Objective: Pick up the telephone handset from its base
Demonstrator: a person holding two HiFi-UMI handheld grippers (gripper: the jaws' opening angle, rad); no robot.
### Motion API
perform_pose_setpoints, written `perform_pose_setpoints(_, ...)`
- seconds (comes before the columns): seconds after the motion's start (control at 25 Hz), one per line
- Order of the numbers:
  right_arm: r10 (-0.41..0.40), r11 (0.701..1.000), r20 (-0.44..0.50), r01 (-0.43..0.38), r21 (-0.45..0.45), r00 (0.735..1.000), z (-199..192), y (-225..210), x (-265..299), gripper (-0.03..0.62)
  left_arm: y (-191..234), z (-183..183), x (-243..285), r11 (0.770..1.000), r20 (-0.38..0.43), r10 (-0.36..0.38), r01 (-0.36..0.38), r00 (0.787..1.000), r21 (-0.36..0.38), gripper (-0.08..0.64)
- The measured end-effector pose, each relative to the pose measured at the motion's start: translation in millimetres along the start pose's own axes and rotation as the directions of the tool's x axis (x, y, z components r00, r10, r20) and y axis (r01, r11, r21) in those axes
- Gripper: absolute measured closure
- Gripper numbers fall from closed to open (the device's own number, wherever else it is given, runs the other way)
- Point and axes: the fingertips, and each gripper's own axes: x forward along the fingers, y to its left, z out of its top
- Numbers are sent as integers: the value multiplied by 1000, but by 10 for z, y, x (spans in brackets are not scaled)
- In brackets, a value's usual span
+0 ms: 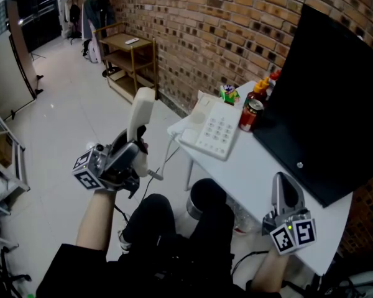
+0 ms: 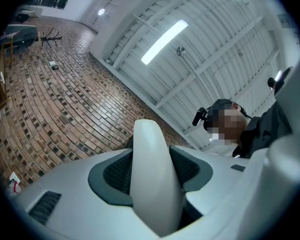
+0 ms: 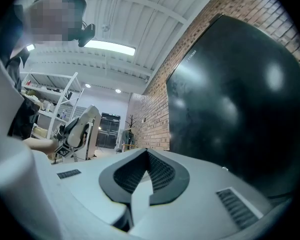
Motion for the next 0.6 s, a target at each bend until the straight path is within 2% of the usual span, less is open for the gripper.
perform_pose_setpoints(0.6,15,1000,-18,-16,-6,1000,-44,-1,27,588,73,-67,21,999,5,-3,3,1000,-34,331)
